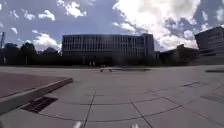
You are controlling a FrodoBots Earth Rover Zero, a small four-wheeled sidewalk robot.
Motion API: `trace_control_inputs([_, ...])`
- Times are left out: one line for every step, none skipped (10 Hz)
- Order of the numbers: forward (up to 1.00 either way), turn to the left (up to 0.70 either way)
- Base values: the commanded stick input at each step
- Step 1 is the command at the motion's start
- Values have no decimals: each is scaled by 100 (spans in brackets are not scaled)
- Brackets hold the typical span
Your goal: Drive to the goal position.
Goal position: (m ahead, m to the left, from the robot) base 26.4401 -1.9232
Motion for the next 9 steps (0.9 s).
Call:
trace_control_inputs([6, 0])
trace_control_inputs([6, 0])
trace_control_inputs([6, 0])
trace_control_inputs([5, 0])
trace_control_inputs([5, 0])
trace_control_inputs([5, 0])
trace_control_inputs([6, 0])
trace_control_inputs([6, 0])
trace_control_inputs([6, 0])
